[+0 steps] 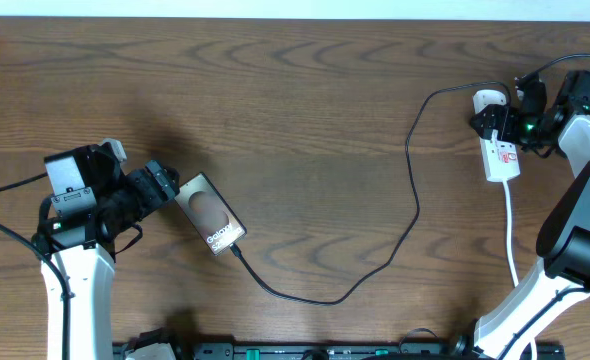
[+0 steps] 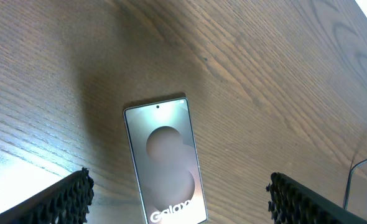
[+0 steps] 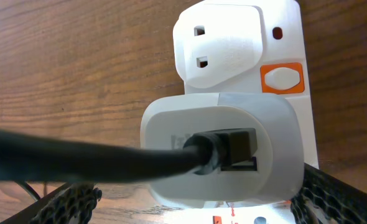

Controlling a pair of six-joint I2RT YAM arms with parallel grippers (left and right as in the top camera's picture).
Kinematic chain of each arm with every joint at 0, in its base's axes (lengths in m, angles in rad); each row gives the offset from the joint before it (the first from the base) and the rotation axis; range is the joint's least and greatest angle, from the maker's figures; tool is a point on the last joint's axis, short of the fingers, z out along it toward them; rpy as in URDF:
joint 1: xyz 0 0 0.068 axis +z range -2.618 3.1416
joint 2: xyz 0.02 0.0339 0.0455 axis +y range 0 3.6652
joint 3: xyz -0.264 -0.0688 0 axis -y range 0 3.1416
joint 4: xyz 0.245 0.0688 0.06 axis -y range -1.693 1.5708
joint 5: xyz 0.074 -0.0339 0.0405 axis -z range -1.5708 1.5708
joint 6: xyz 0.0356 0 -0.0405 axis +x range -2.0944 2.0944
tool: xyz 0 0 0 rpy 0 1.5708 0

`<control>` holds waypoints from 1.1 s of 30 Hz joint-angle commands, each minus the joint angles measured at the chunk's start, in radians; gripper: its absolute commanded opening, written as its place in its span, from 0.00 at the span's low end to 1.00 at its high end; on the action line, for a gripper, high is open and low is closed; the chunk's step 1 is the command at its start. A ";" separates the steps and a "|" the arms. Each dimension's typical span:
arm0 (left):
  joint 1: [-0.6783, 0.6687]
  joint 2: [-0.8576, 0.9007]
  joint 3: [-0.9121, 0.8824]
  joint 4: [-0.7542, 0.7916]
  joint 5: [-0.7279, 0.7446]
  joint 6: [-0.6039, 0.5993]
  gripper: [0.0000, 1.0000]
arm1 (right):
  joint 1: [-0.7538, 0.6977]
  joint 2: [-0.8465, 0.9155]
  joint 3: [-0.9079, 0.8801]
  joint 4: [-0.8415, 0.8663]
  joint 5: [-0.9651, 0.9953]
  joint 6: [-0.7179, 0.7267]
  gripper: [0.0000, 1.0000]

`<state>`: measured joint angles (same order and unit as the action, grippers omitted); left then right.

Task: Plug charger to phone and switch on socket
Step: 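Press down on the orange switch with the right gripper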

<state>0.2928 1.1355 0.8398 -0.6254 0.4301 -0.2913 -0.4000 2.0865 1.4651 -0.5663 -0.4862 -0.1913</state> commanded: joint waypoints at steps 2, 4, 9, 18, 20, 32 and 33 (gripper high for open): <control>0.003 0.003 -0.006 -0.004 -0.013 0.006 0.89 | 0.043 0.047 -0.056 -0.055 -0.112 0.042 0.95; 0.003 0.003 -0.006 -0.004 -0.013 0.006 0.89 | 0.045 0.047 -0.056 -0.055 -0.116 0.042 0.95; 0.003 0.003 -0.006 -0.004 -0.013 0.006 0.89 | 0.061 0.047 -0.060 -0.052 -0.119 0.042 0.95; 0.003 0.003 -0.006 -0.009 -0.013 0.006 0.89 | 0.080 0.047 -0.061 -0.058 -0.119 0.050 0.94; 0.003 0.003 -0.006 -0.010 -0.013 0.006 0.89 | 0.080 0.047 -0.062 -0.061 -0.119 0.056 0.94; 0.003 0.003 -0.006 -0.010 -0.013 0.006 0.89 | 0.080 0.047 -0.075 -0.064 -0.127 0.069 0.94; 0.003 0.003 -0.006 -0.011 -0.013 0.006 0.89 | 0.080 0.047 -0.075 -0.062 -0.128 0.074 0.94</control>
<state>0.2924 1.1355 0.8398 -0.6300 0.4301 -0.2913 -0.3878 2.0815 1.4631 -0.5701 -0.4587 -0.1825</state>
